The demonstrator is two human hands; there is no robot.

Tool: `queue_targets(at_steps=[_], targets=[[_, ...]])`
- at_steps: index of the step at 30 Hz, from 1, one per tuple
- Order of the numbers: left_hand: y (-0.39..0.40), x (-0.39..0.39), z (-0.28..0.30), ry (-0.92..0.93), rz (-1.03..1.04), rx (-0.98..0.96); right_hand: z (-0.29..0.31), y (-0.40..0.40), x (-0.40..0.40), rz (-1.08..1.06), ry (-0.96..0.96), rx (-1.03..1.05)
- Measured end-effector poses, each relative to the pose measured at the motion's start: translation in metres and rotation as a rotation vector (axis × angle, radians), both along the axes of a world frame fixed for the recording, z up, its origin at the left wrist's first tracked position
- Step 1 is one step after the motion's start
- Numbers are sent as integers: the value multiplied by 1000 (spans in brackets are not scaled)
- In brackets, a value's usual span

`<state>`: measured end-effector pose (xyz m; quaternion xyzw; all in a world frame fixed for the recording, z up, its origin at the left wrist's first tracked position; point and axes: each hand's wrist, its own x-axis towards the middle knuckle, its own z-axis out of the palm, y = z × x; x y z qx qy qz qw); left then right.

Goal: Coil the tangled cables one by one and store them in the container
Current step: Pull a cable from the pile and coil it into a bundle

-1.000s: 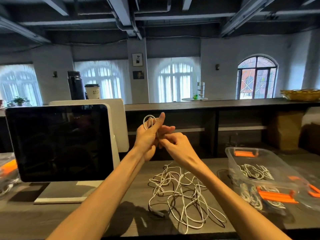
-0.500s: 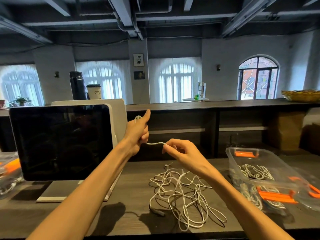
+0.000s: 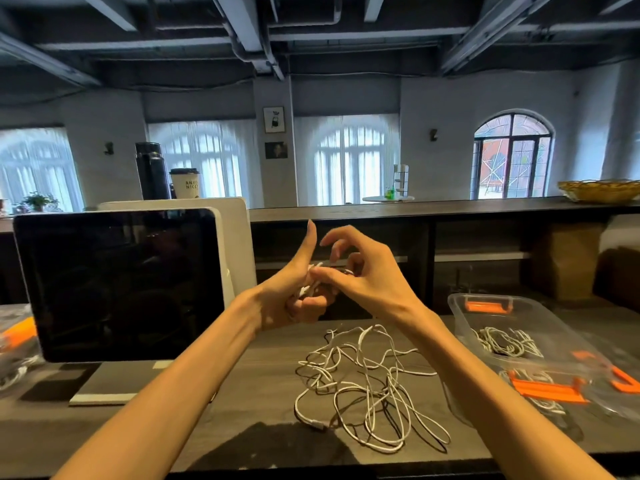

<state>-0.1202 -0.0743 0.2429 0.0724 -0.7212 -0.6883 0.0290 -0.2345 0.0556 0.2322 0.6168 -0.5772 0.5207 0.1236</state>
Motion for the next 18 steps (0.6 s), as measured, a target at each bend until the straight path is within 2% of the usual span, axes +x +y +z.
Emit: queue_targets(at_steps=[7,12,14,16,18], targets=[[4,7,0,-72,-109,257,5,4,-11,12,189,62],[0,4,-7,-75,-169,346,7,10,-20,56,145,220],[6,3,-8,-62,-104,284,6,11,-22,44,123,214],[12,2,-8,-22,13,125,5,10,-23,9,120,199],[14,4,-10,36,42,3,3,10,-25,-1,89,191]])
